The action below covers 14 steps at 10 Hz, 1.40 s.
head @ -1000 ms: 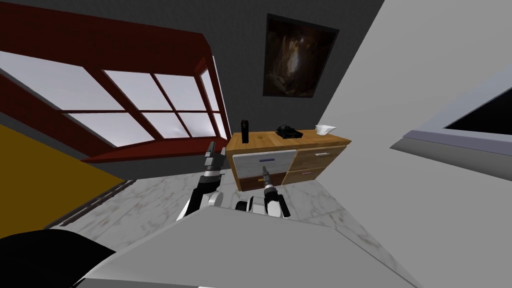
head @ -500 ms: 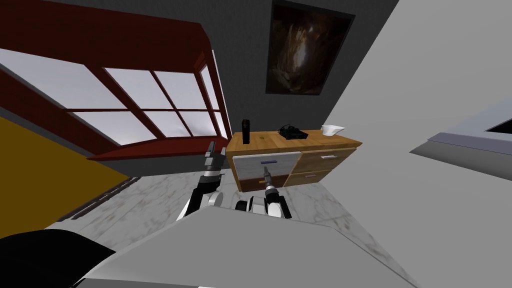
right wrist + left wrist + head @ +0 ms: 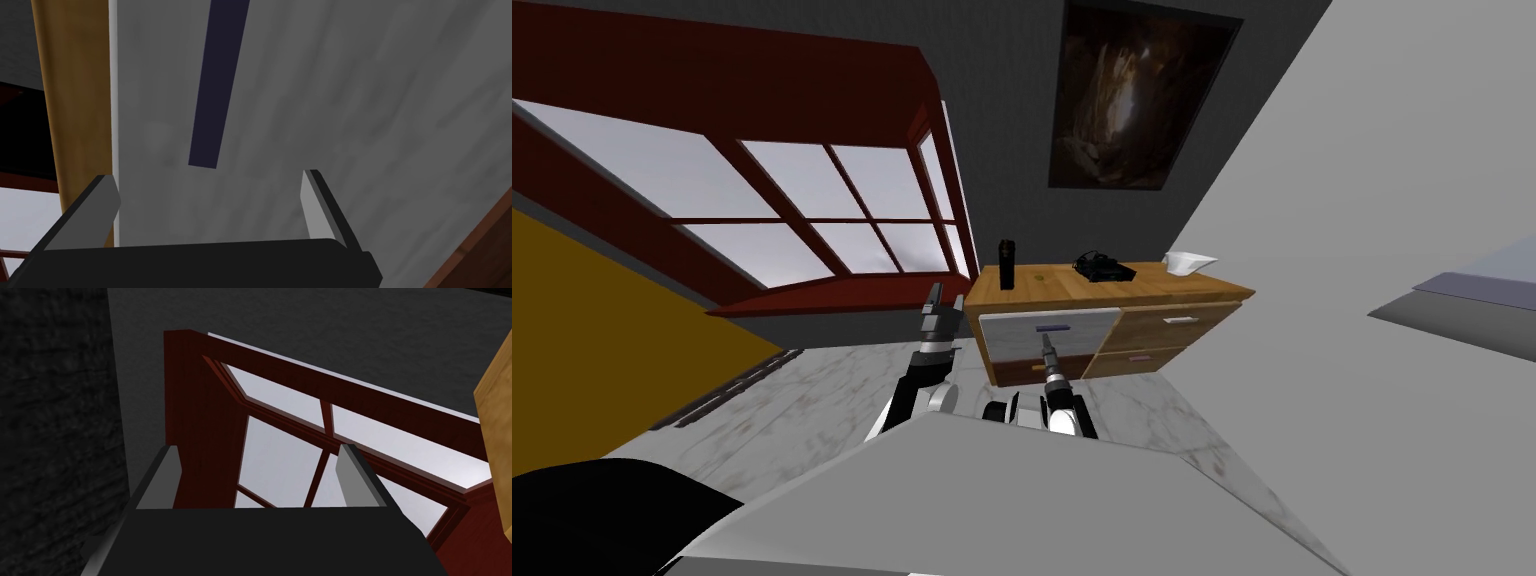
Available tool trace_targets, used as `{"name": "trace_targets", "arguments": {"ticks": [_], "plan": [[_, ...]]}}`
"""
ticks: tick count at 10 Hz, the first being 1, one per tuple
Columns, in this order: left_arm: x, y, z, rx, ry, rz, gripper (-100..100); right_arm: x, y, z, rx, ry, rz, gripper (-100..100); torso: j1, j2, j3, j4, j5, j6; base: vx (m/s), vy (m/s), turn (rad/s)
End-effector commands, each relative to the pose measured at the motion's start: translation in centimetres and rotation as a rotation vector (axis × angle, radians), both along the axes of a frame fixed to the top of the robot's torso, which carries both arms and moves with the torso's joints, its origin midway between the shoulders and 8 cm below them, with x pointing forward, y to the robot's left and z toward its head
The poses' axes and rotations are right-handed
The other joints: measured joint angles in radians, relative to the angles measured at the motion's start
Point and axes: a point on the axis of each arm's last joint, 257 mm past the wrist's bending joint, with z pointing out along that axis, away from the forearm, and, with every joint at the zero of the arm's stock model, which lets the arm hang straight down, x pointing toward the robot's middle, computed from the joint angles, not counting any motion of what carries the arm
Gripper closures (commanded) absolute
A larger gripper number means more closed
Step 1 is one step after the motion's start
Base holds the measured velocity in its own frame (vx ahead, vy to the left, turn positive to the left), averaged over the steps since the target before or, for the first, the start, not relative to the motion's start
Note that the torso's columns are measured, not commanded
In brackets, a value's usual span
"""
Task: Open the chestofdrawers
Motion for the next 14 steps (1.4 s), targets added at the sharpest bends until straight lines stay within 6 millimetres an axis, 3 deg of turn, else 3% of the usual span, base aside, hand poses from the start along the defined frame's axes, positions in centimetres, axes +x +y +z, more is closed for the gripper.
{"name": "trace_targets", "arguments": {"ticks": [1,11,12,14], "plan": [[0.0,0.0,0.0,0.0,0.0,0.0,0,-0.1,-0.7,0.0,0.012,-0.017,-0.006,-100,0.0,0.001,0.0,0.0,0.0,0.0,0.048,-0.003,0.059],[0.0,0.0,0.0,0.0,0.0,0.0,0,-0.6,-2.6,0.2,0.032,-0.08,-0.007,-100,0.0,0.001,0.0,0.0,0.0,0.0,0.044,-0.004,0.057],[0.0,0.0,0.0,0.0,0.0,0.0,0,-1.4,-4.6,-2.3,-0.082,-0.046,-0.013,-100,0.0,0.002,0.001,0.0,0.0,0.0,-0.087,-0.068,0.372],[0.0,0.0,0.0,0.0,0.0,0.0,0,-1.6,-5.6,-2.7,-0.175,-0.053,-0.009,-100,-0.004,0.006,0.004,0.002,-0.001,0.0,-0.083,-0.088,0.537]]}}
